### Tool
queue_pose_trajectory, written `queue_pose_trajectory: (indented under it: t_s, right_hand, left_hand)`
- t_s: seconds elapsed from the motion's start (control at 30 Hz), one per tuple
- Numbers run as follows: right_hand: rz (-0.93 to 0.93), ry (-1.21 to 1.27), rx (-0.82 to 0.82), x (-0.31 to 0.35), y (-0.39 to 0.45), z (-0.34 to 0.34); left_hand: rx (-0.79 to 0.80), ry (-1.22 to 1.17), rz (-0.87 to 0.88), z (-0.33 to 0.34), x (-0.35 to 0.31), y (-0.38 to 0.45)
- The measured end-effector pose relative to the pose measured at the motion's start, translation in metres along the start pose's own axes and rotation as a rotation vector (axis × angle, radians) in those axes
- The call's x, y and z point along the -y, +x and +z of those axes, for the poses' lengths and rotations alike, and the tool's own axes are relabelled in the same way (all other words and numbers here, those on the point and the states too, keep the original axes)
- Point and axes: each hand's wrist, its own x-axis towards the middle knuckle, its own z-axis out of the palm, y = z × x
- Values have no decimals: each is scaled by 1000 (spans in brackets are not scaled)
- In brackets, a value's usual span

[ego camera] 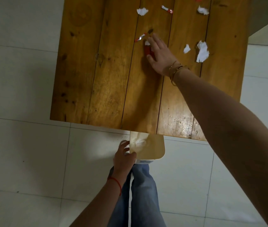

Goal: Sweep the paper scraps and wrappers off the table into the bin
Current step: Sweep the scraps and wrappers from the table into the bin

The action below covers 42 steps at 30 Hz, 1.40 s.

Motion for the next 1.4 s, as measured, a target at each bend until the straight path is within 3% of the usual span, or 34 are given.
queue_pose_trajectory:
  t_s: [0.57, 0.9, 1.03, 1.27, 1.4]
  right_hand:
    - [-227, 4, 82, -4, -104, 62]
    - [-506, -33, 321, 20, -238, 113]
    - [-567, 36, 295, 23, -252, 116]
    - [-293, 79, -22, 15, -184, 76]
    - [-114, 46, -88, 3, -116, 41]
  left_hand:
    - [-15, -80, -43, -5, -5, -6]
    - [-6, -70, -19, -6, -2, -8]
    - [-11, -63, -9, -7, -1, -6]
    - [-28, -32, -23, -6, -4, -5]
    - [-23, -8, -6, -5, -7, -4]
